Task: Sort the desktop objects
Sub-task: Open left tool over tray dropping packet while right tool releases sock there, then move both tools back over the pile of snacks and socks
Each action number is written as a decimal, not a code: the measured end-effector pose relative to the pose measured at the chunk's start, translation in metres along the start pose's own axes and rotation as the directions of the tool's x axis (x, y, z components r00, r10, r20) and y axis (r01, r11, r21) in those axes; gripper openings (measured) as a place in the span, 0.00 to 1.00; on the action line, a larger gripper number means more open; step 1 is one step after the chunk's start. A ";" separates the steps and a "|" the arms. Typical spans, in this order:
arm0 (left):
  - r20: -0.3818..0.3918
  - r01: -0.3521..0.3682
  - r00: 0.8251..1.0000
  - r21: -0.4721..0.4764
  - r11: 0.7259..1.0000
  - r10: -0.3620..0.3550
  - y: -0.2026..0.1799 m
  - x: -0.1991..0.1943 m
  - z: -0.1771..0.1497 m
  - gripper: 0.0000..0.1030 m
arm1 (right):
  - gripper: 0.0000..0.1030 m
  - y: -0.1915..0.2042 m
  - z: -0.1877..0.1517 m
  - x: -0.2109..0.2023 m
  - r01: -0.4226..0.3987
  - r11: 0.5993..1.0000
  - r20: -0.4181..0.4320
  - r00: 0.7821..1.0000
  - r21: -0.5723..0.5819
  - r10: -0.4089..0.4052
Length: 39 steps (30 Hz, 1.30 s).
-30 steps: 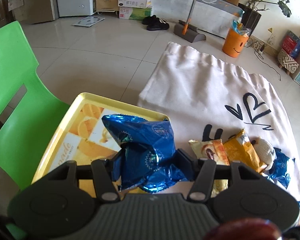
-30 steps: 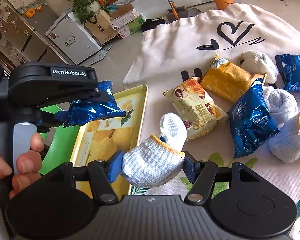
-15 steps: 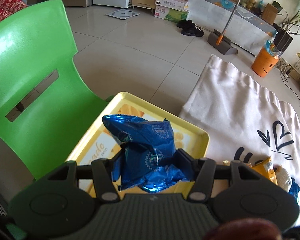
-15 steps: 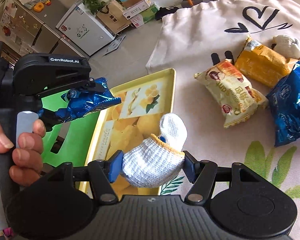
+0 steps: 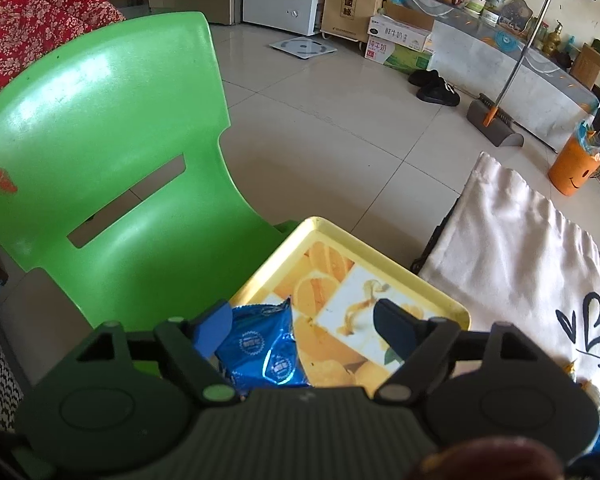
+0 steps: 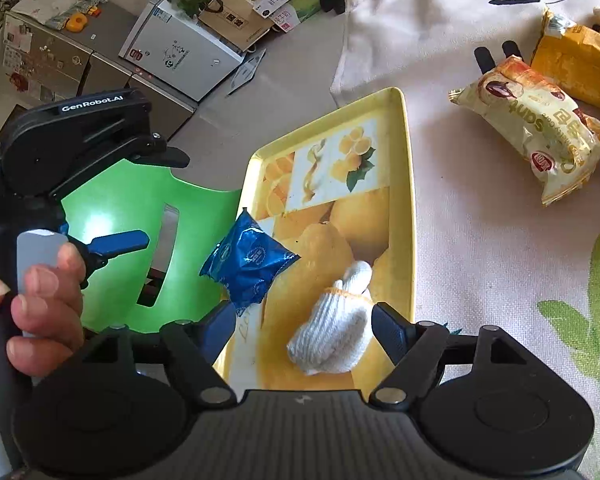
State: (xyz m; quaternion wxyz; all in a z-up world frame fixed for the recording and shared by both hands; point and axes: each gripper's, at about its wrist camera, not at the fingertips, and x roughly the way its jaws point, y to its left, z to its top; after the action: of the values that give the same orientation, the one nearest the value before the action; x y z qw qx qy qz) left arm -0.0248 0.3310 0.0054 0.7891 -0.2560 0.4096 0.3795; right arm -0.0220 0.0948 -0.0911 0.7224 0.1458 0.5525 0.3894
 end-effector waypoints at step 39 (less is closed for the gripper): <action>-0.137 0.336 0.942 0.362 0.869 -0.307 -0.091 -0.064 -0.134 0.99 | 0.74 -0.091 -0.054 -0.167 0.450 0.893 0.119 0.885 0.034 -0.450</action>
State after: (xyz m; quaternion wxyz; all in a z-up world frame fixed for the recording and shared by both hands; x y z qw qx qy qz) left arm -0.0364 0.1574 -0.0039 0.8597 -0.1769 0.4563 0.1463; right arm -0.0491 -0.0971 -0.0539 0.8254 0.0396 0.5264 0.2000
